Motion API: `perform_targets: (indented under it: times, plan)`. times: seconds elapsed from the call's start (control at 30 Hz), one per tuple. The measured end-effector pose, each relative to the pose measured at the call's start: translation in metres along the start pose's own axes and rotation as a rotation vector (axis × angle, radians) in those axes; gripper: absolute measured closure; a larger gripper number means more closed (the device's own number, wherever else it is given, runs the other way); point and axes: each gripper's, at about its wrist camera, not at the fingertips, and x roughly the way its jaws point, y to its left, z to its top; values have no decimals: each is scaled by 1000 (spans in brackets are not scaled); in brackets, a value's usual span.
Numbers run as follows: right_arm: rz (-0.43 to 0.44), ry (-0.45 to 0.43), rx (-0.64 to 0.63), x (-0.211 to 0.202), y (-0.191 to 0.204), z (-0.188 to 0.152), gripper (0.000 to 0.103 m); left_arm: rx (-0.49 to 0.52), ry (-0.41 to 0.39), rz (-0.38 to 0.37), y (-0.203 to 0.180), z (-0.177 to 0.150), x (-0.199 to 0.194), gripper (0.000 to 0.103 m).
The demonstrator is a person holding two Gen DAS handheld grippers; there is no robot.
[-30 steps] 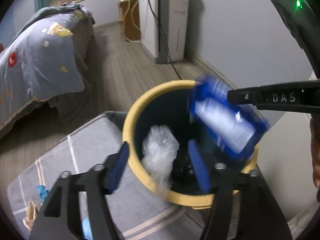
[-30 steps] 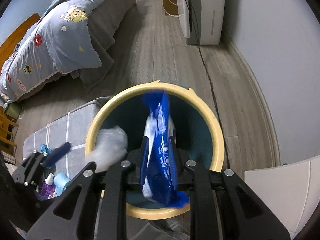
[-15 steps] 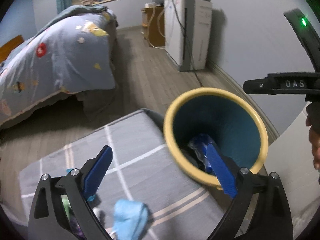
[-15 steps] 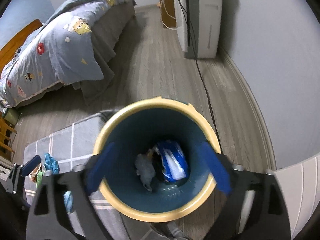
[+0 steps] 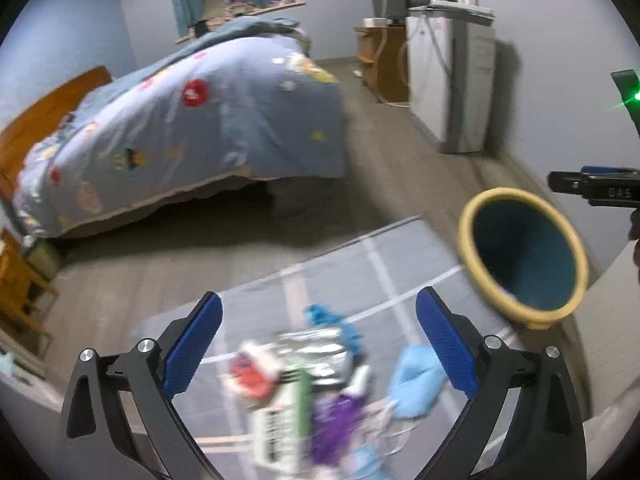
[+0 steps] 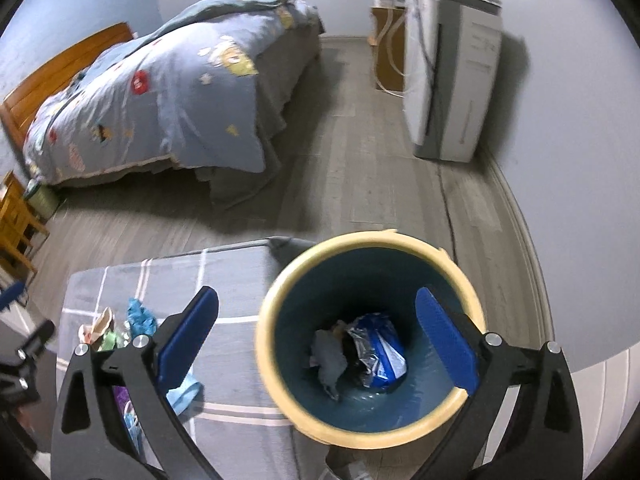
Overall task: Collect trash
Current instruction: 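Move both open tools back over the remaining trash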
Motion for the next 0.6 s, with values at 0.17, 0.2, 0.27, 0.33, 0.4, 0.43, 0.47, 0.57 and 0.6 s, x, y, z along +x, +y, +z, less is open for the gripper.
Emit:
perform_targets:
  times: [0.17,0.2,0.27,0.33,0.4,0.43,0.47,0.57,0.6]
  plan:
    - [13,18,-62,5,33,-3,6,-22,2,56,36,-18,-16,6]
    - [16,23,-70,6,39,-3,6,-30,0,61,41,-21,-18,6]
    - [28,30,-91,8,53,-5,6,-53,-3,68,52,-26,-21,6]
    - [32,34,-115,8,66,-6,6,-77,-5,68,59,-32,-23,6]
    - [36,39,-140,10,82,-8,6,-94,-3,67,66,-38,-24,6]
    - [42,47,-152,12,91,-10,6,-101,0,67,70,-41,-25,6]
    - [46,54,-161,13,97,-11,6,-104,2,69,74,-44,-25,6]
    - [58,74,-193,17,120,-17,6,-122,4,77,86,-52,-25,6]
    - [62,81,-204,19,128,-19,6,-130,6,76,90,-54,-25,6]
